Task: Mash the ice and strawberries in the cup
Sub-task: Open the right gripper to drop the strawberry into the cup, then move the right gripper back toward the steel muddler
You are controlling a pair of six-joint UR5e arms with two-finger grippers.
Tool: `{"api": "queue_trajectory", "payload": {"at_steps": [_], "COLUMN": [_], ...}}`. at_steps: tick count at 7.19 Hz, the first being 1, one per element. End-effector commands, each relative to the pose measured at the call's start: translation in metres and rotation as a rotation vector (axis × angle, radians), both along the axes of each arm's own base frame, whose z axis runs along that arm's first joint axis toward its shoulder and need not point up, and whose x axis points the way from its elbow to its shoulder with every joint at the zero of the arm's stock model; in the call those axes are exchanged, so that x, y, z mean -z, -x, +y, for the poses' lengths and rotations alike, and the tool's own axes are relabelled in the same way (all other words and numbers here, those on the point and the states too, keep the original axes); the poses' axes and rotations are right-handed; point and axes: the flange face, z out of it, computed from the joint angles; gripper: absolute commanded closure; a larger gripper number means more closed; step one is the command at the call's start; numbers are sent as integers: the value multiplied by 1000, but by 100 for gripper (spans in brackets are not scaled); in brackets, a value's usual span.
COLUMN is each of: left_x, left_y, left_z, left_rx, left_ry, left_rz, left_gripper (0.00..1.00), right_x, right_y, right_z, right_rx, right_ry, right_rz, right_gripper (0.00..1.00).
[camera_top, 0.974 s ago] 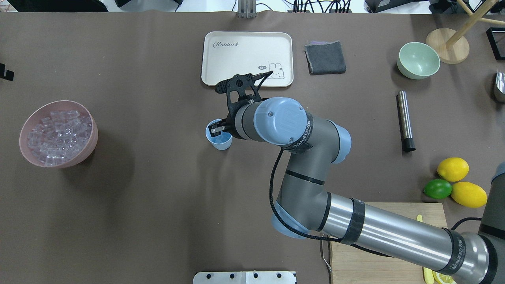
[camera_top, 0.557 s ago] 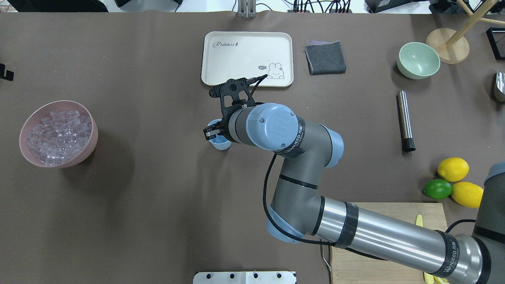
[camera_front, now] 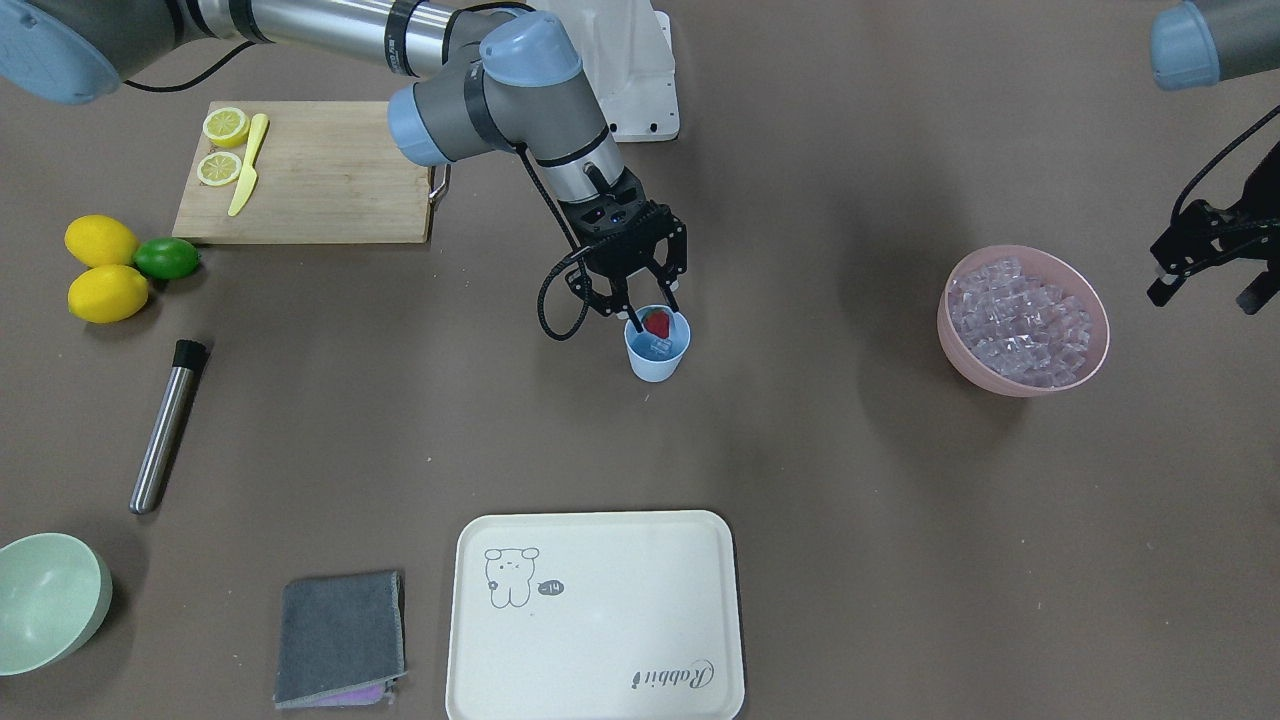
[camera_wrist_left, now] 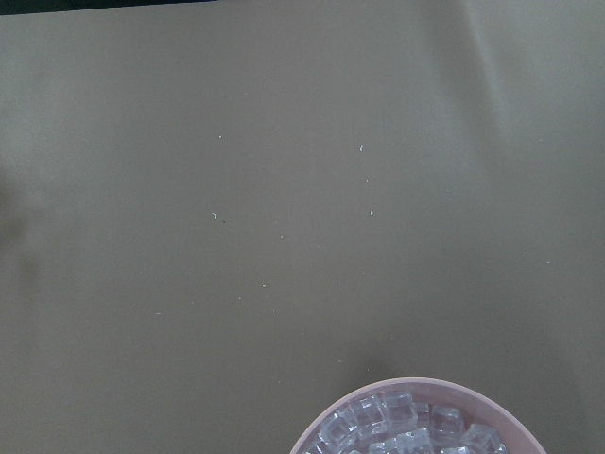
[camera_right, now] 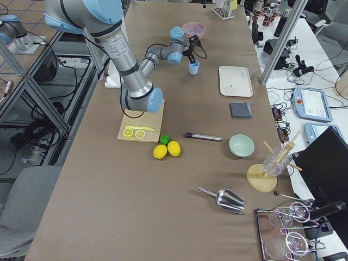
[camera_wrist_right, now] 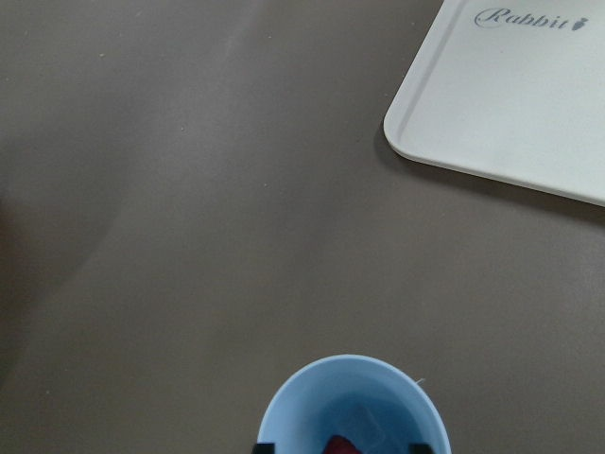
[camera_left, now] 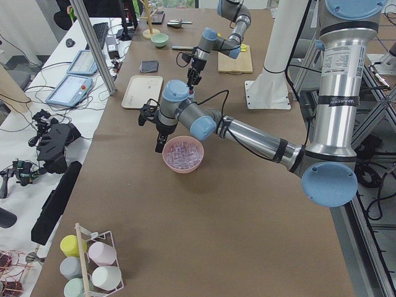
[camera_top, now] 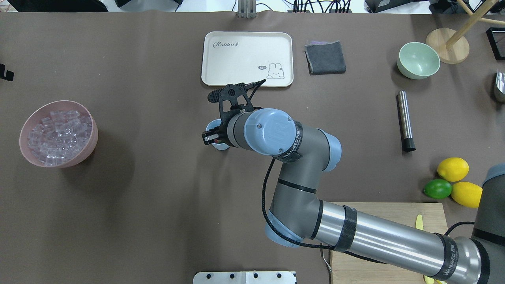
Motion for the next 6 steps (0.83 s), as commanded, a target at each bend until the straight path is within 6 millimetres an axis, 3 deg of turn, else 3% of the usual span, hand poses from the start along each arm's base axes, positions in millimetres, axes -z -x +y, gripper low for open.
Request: {"api": "queue_trajectory", "payload": {"at_steps": [1, 2, 3, 4, 5, 6], "left_x": [0, 0, 2, 5, 6, 5], "left_y": [0, 0, 0, 0, -1, 0], "left_z": [0, 0, -1, 0, -2, -1], "left_rx": [-1, -1, -1, -1, -2, -3], "left_ry": [-1, -1, -4, -10, -12, -15], "left_rz": [0, 0, 1, 2, 0, -2], "left_gripper": [2, 2, 2, 2, 2, 2], "right_x": [1, 6, 1, -5, -22, -40], "right_y": [0, -1, -13, -59, -124, -175], "right_z": [1, 1, -14, -43, -65, -87], "right_rx": [-11, -9, -52, -62, -73, -85], "right_ry": [35, 44, 140, 231, 344, 451], "right_rz": [-18, -19, -5, 47, 127, 167], "right_gripper": [1, 1, 1, 1, 1, 1]}}
